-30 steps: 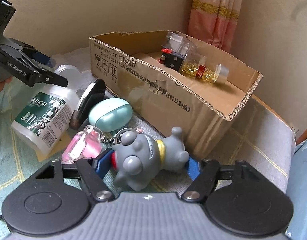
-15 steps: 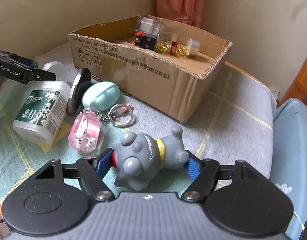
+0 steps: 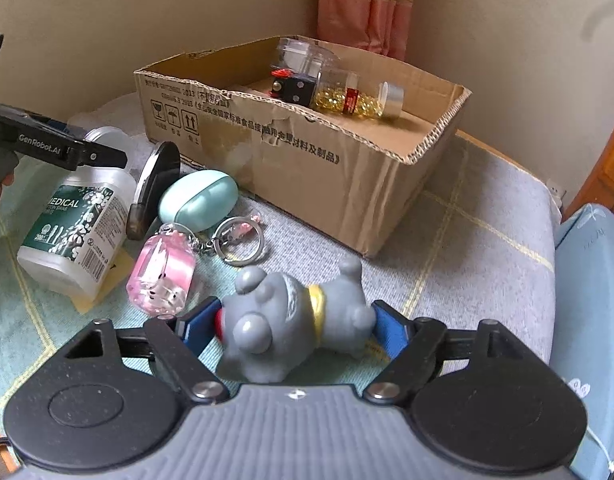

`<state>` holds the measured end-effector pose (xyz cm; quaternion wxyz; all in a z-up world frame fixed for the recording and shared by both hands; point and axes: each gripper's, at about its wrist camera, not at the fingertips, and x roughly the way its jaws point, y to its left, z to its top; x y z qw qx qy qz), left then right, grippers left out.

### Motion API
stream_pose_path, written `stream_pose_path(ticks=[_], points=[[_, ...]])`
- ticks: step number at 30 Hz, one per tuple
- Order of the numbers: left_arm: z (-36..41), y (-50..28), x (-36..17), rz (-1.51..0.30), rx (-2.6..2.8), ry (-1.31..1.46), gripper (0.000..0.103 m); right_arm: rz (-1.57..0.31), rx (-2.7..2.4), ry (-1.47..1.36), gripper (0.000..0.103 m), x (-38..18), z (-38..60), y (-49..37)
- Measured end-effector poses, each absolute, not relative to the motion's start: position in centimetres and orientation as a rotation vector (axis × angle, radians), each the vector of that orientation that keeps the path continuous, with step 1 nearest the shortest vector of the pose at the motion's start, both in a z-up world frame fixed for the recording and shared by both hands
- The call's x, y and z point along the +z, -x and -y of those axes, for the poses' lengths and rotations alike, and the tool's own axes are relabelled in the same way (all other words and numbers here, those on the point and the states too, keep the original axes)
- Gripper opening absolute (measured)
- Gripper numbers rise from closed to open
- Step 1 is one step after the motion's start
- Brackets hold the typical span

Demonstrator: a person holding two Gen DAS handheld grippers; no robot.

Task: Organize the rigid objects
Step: 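Close the left gripper on the clear jar while the right gripper grasps the grey toy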

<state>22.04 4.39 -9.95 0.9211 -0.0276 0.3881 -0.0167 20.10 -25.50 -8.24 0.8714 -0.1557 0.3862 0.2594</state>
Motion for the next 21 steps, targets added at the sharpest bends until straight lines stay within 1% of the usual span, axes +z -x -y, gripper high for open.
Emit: stream_pose_path(ticks=[1,5,8,15,21], points=[[-4.4,-22.0,-9.9,-0.796,-0.036,0.056,0.091,-0.805,0.547,0.328,0.085,-8.3,25.5,-20.2],[-4.5,-22.3,-9.9,-0.804,-0.041,0.057,0.091,-0.803,0.559,0.332,0.083,-8.1,25.3,-20.5],[-4.7,-22.3,-9.6,-0.805,-0.047,0.049,0.091,-0.802,0.566,0.327,0.078,-7.9,25.2,-20.5],[-4.7,-22.0,-8.2,-0.799,-0.091,0.012,0.091,-0.818,0.514,0.311,0.077,-7.5,25.7,-20.7],[-4.4,-20.7,-4.8,-0.761,-0.158,-0.036,0.091,-0.804,0.518,0.306,0.077,-5.8,26.2,-20.3]])
